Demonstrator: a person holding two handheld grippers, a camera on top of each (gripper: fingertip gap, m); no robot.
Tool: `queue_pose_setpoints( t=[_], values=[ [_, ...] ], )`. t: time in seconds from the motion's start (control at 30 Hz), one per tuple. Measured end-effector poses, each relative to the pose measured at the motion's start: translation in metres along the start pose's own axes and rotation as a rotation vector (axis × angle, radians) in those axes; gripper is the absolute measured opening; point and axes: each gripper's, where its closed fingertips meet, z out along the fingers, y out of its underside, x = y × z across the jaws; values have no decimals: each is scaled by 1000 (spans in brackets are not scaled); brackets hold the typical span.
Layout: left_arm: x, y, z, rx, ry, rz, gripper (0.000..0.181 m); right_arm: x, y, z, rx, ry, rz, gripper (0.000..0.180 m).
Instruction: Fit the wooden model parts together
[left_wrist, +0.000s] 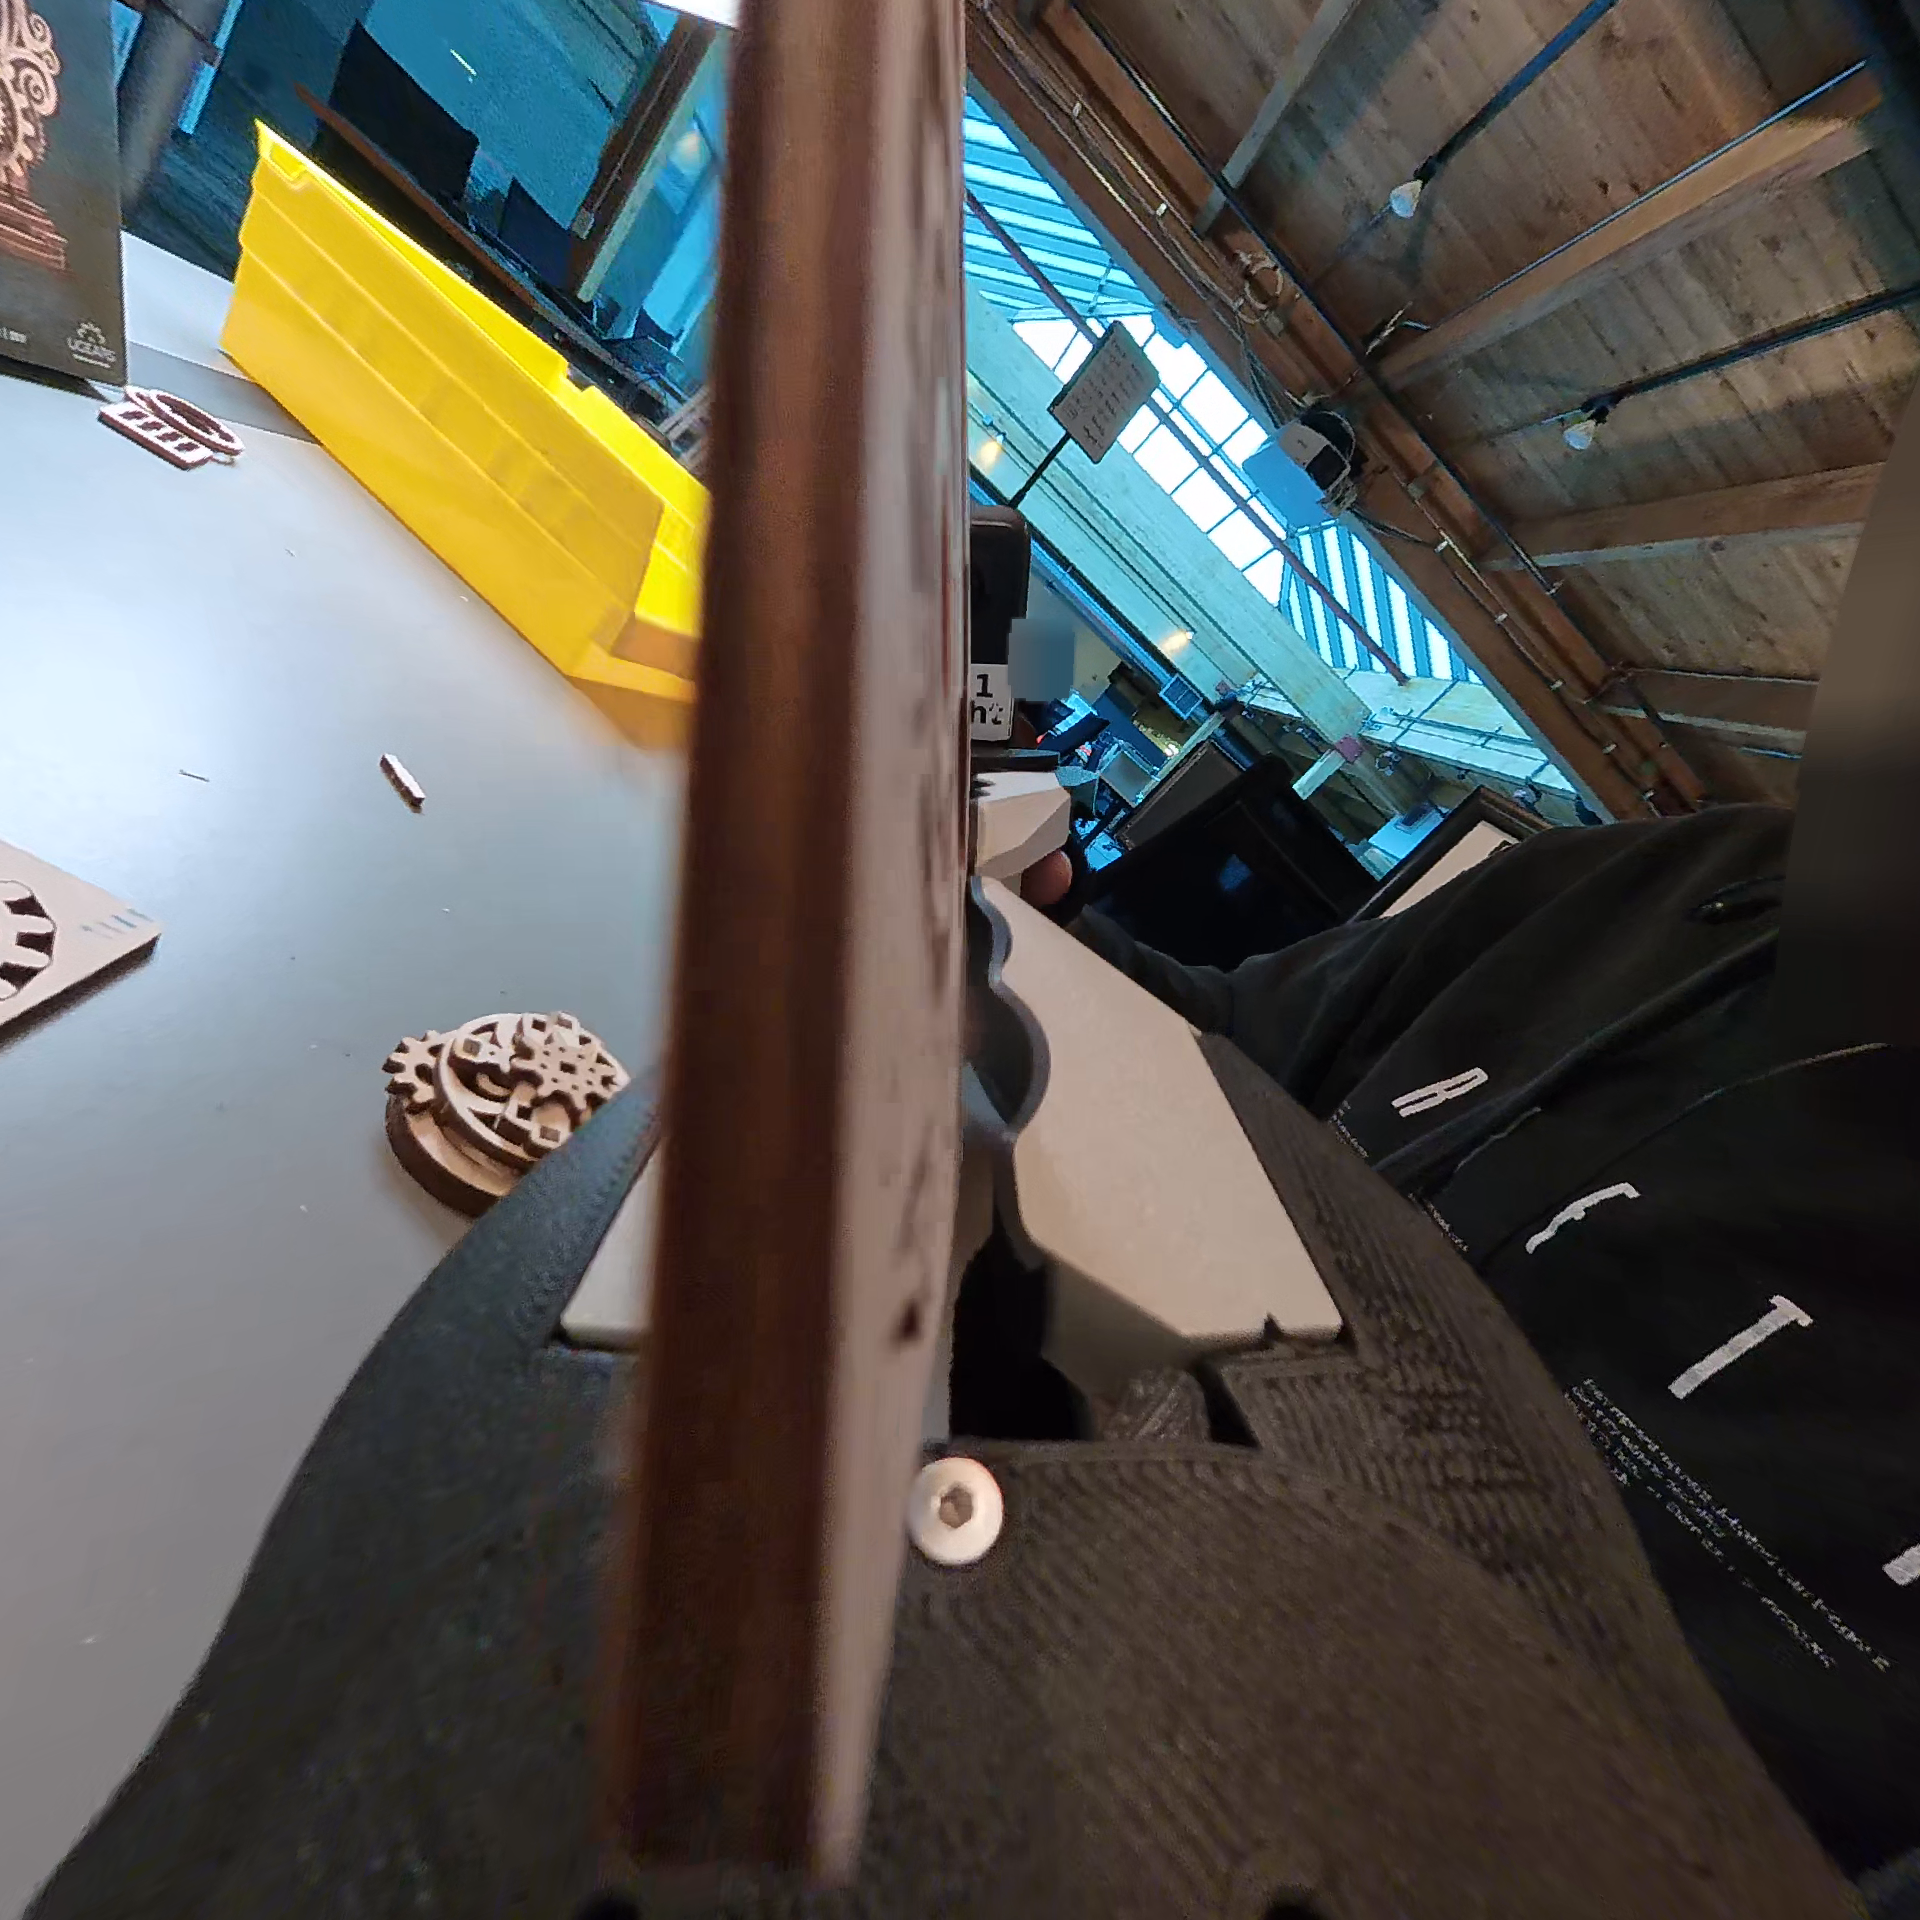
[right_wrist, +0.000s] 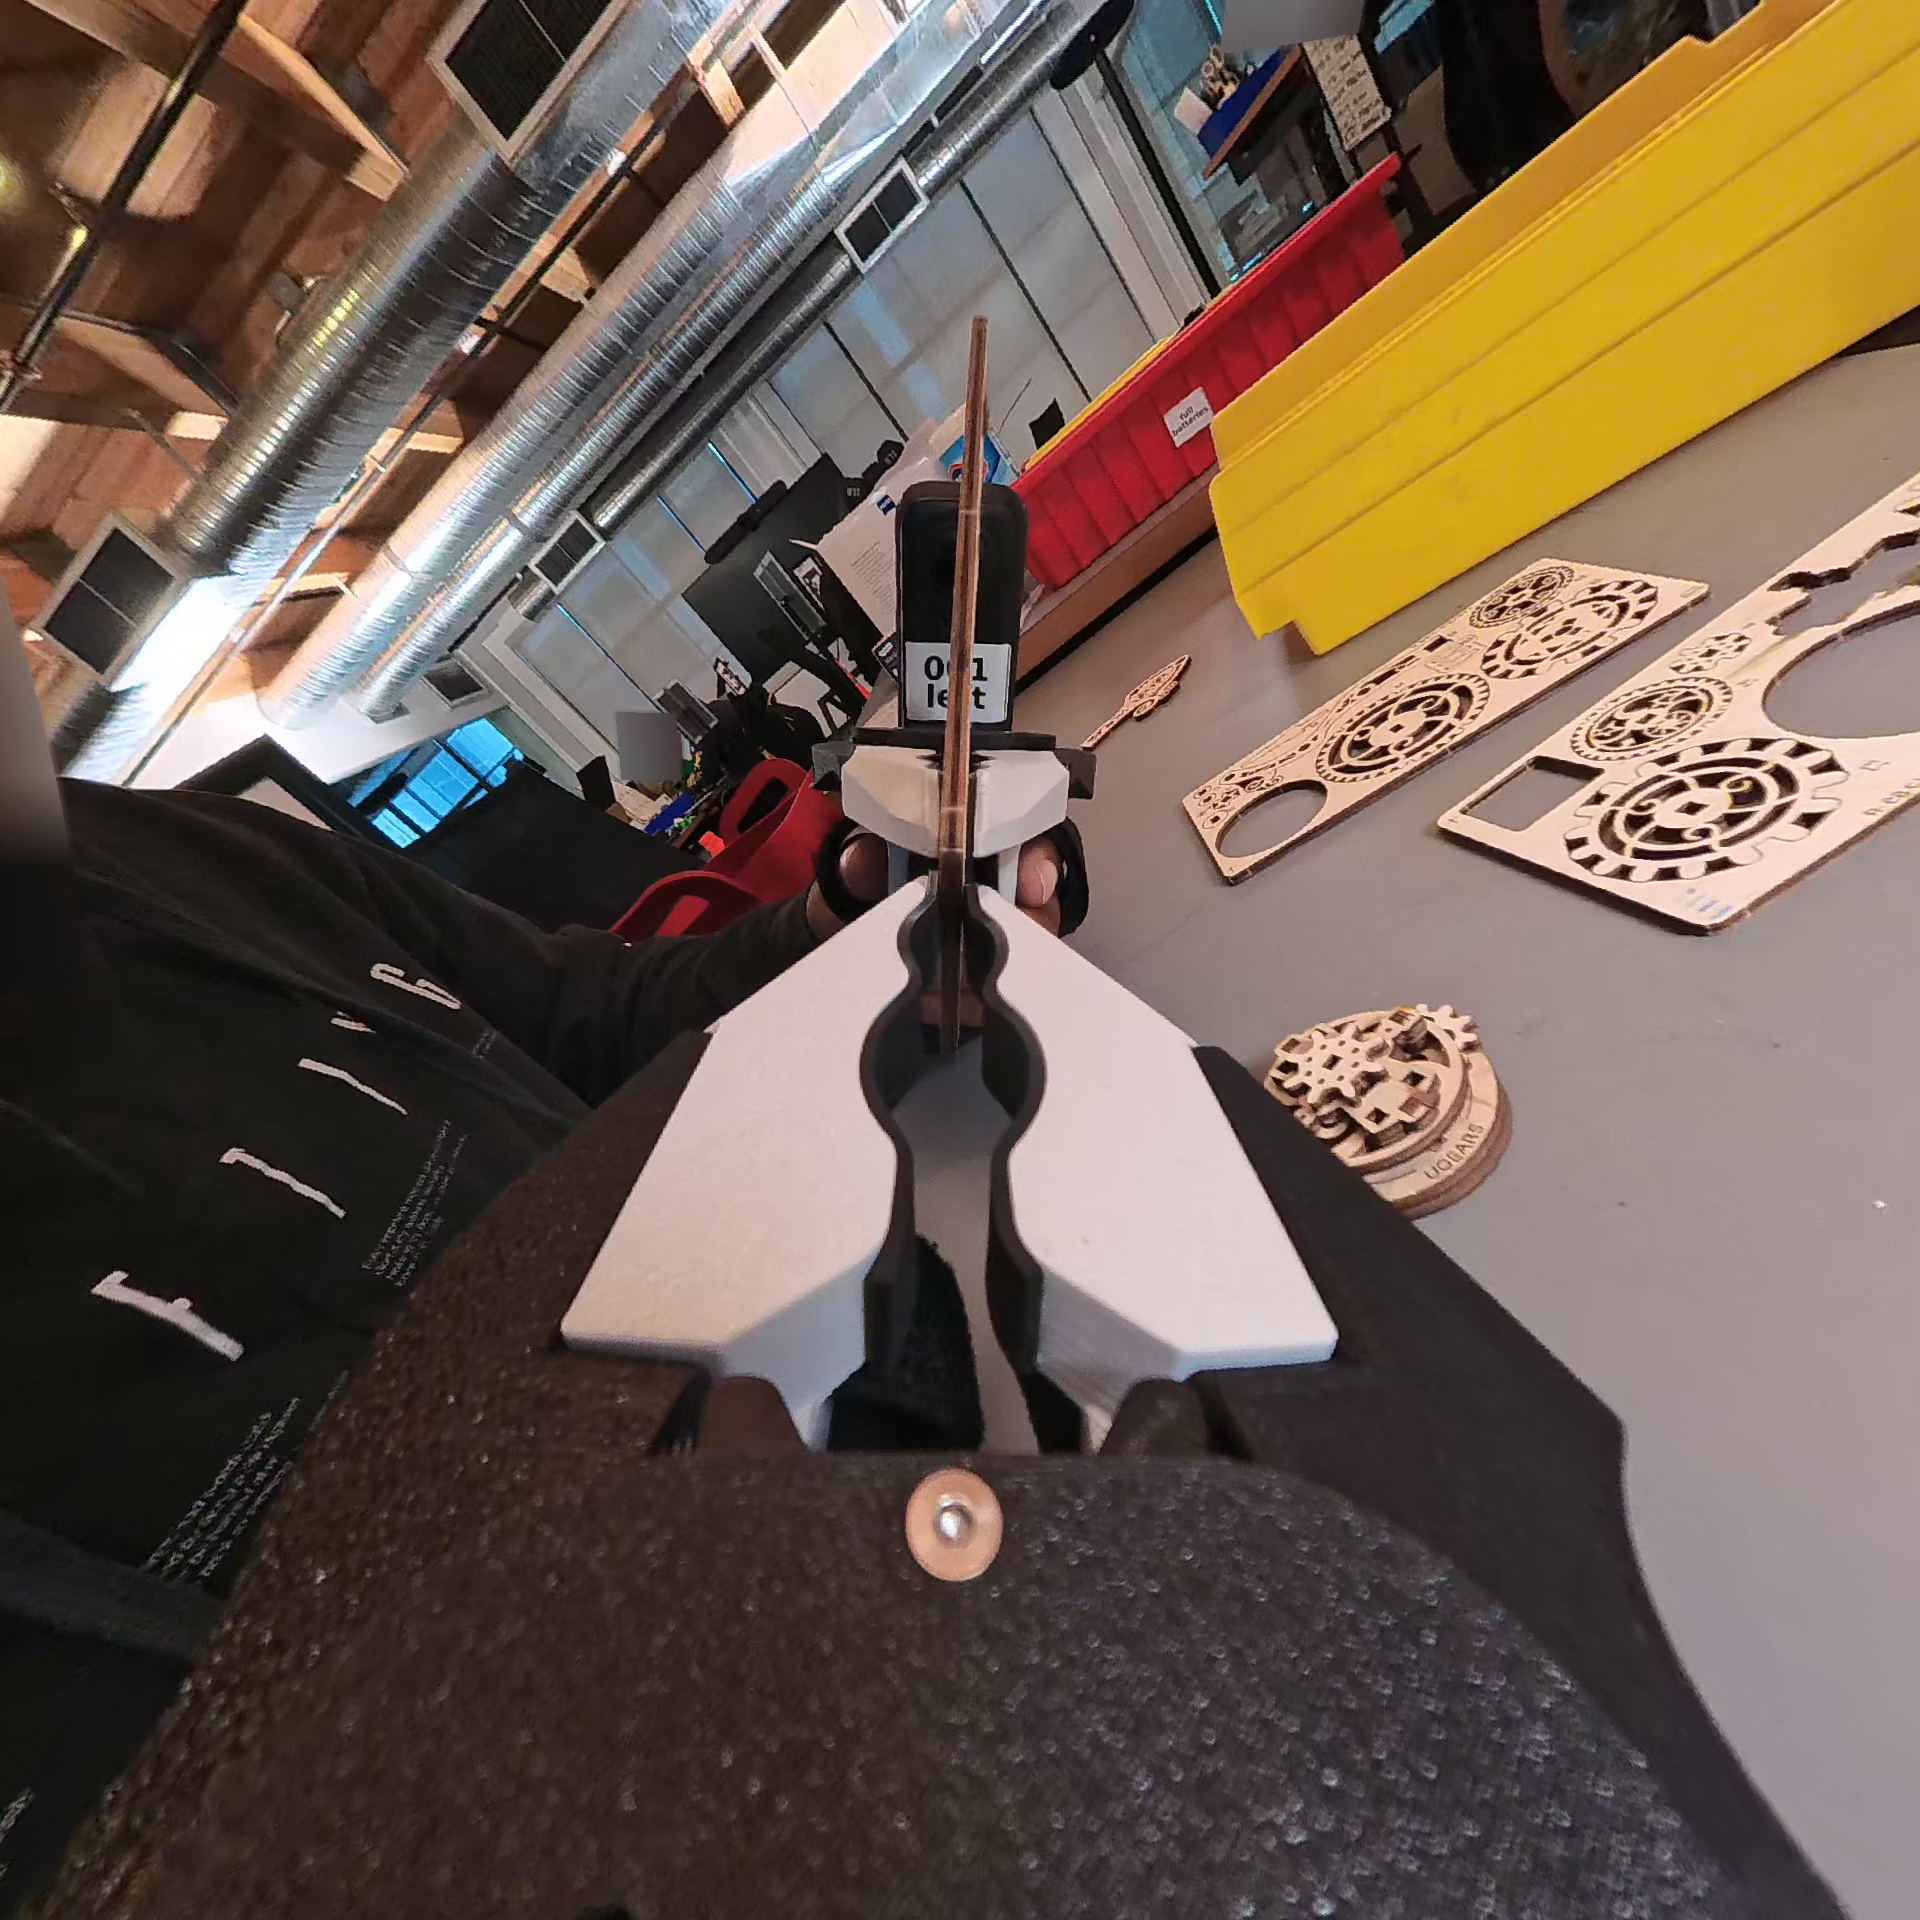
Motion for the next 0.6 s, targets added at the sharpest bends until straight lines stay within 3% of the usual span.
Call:
queue_pose_setpoints(
  t=[0.6],
  values=[
    [-9, -2, -4, 7, -7, -67, 0, 9, -1, -3, 7, 35, -15, 6]
  ],
)
